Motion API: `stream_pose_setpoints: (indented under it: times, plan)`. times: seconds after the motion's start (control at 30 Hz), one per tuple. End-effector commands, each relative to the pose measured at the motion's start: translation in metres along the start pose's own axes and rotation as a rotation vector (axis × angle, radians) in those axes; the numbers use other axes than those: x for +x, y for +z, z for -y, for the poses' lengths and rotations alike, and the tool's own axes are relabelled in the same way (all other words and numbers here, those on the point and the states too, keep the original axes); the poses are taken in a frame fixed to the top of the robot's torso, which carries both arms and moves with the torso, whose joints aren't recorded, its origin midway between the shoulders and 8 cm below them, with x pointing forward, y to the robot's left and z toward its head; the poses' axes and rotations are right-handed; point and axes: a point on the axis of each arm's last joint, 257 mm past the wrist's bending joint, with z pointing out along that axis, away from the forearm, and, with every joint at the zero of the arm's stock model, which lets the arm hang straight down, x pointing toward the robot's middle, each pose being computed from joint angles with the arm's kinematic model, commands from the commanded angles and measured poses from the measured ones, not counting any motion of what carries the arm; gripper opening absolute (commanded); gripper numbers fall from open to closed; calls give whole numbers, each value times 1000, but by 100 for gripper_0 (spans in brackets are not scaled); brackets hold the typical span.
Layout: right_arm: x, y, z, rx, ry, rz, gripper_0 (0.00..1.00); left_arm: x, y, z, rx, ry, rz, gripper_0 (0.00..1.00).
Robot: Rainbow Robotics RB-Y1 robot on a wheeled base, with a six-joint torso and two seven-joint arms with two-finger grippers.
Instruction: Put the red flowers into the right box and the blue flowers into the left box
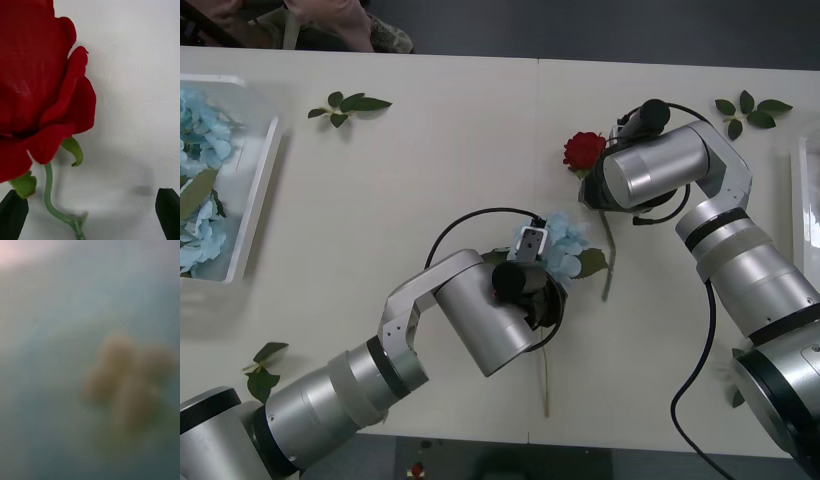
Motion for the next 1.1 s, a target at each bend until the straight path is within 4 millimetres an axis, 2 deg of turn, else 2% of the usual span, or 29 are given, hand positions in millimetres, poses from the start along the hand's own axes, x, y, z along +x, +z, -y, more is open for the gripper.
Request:
stream_pose_setpoints:
  times: [0.03,0.1,0.17,0.37,0.53,0.6,0.73,0.87,0.93,0.97,1.0,1.03,1.1]
  plan:
    - [-24,-12,-25,-38,22,48,99,-15,-3,1,-28,97,52,27]
    - [-24,-11,-26,-40,21,52,99,-15,-3,0,-33,105,56,15]
    - [-23,-9,-26,-41,26,52,99,-15,-3,1,-31,109,56,9]
    - [-22,-8,-27,-44,23,54,99,-17,-2,-1,-41,125,62,2]
    - [-23,-8,-27,-46,25,55,97,-17,-3,-1,-42,130,63,0]
    - [-23,-8,-28,-46,25,56,86,-18,-3,-2,-43,131,65,0]
    - [-21,-7,-28,-44,20,51,74,-18,-3,-3,-45,133,66,0]
    - [-21,-7,-30,-44,13,53,51,-30,-13,-8,-57,125,85,0]
    - [-21,-8,-30,-44,15,56,33,-42,-29,-15,-77,122,95,0]
    - [-21,-7,-30,-44,16,54,18,-50,-41,-21,-87,121,103,0]
    - [-21,-7,-30,-46,20,53,10,-55,-52,-25,-89,113,104,0]
    - [-20,-7,-32,-47,20,52,5,-60,-65,-31,-89,101,102,0]
    - [-21,-8,-31,-47,23,55,0,-69,-93,-44,-87,116,96,0]
